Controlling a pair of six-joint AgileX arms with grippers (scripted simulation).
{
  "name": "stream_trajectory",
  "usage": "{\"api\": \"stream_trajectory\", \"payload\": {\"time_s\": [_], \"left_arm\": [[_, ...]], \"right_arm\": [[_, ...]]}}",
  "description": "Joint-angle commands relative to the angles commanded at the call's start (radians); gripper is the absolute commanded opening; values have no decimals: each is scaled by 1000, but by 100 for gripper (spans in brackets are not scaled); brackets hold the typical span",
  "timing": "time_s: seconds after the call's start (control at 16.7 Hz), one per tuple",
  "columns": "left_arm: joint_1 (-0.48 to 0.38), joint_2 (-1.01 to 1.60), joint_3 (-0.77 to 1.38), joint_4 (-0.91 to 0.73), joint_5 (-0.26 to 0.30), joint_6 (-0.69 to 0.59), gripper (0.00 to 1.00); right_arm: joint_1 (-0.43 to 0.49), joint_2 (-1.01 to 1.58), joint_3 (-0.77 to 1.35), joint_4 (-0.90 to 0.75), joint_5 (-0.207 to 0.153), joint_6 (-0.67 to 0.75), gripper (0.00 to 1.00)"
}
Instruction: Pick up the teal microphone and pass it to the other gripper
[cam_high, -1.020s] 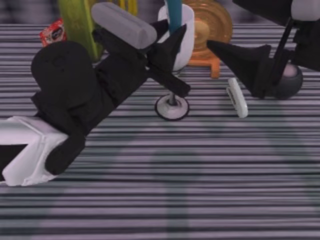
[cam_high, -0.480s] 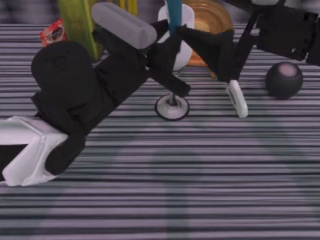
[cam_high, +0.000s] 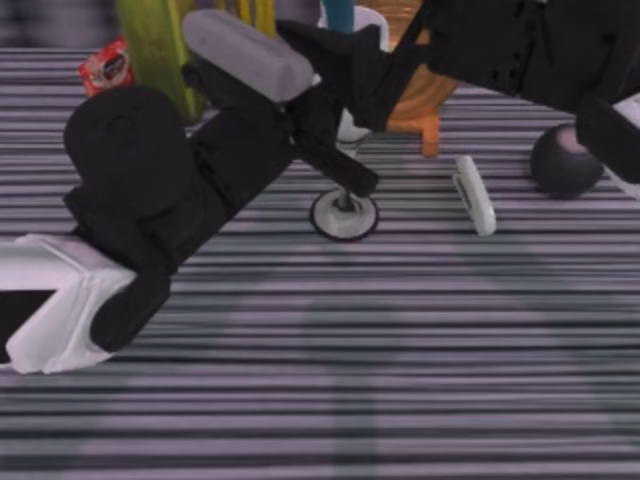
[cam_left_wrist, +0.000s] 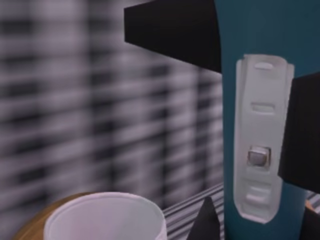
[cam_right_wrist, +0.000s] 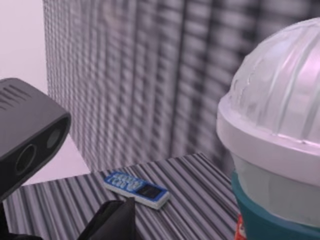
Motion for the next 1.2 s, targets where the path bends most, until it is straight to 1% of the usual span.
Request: {"api": "stream_trajectory", "payload": {"time_s": [0.06, 0.84, 0.9, 1.2], "left_arm": [[0, 0, 0, 0, 0, 0, 0], [0, 0, 0, 0, 0, 0, 0], [0, 0, 0, 0, 0, 0, 0], [0, 0, 0, 0, 0, 0, 0]], "right_arm": [[0, 0, 0, 0, 0, 0, 100], [0, 0, 0, 0, 0, 0, 2], [0, 0, 0, 0, 0, 0, 0], [0, 0, 0, 0, 0, 0, 0]]}}
